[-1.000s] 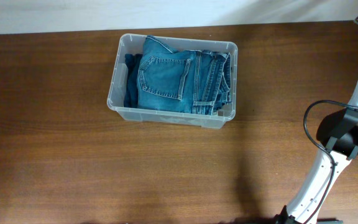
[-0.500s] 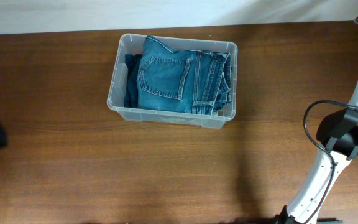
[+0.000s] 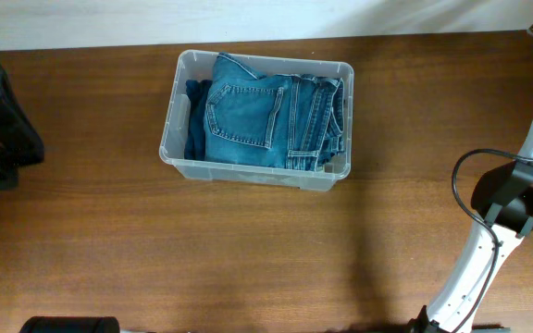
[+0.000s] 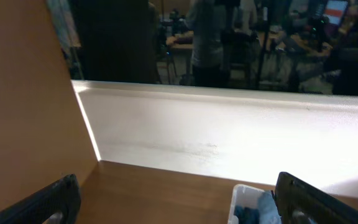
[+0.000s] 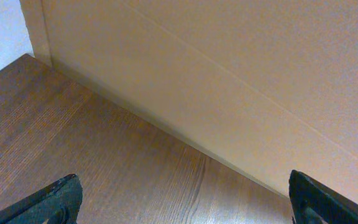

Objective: Pack container

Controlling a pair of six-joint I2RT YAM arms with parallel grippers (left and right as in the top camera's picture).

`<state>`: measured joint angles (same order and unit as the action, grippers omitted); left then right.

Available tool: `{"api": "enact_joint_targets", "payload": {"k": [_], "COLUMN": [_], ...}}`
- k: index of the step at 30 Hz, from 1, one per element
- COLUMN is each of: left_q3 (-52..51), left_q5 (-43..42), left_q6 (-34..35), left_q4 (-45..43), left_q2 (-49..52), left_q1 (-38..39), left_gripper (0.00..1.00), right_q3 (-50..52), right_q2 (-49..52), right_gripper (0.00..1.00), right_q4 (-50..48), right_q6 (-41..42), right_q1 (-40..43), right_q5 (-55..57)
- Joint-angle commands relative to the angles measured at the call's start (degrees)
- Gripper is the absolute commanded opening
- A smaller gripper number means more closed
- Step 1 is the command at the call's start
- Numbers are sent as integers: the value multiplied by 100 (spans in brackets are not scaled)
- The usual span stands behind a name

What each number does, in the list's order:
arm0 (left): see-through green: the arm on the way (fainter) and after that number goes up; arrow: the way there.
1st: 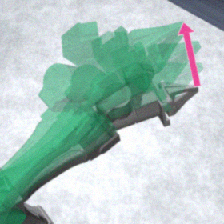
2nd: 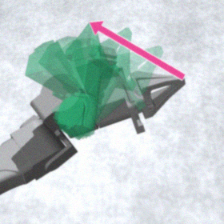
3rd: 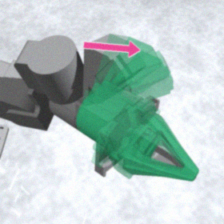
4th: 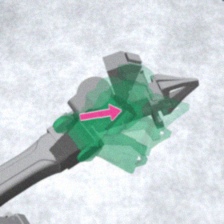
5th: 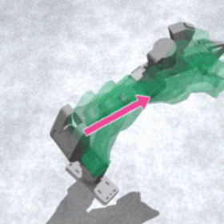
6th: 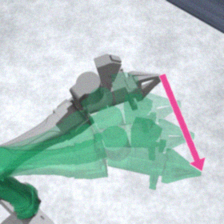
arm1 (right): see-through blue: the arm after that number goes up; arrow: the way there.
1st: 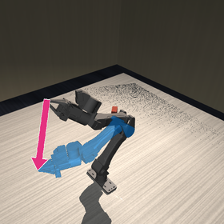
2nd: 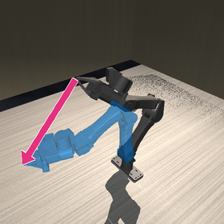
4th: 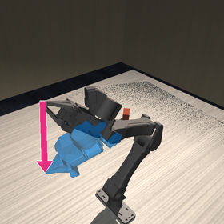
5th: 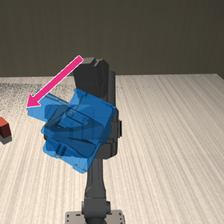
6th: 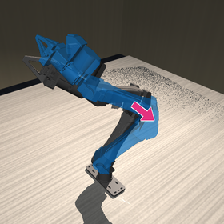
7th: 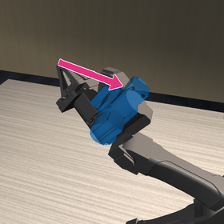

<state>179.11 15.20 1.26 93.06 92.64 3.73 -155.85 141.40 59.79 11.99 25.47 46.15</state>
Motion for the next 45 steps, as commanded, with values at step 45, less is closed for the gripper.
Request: {"api": "enact_joint_targets", "payload": {"k": [45], "left_q3": [-9272], "left_q5": [413], "left_q6": [-87], "left_q4": [-4625], "left_q2": [-6067], "left_q1": [-26], "left_gripper": [99], "right_q3": [-133], "right_q2": [-79], "right_gripper": [98], "right_q4": [-17], "right_q6": [28], "right_q1": [4], "right_q5": [31]}}
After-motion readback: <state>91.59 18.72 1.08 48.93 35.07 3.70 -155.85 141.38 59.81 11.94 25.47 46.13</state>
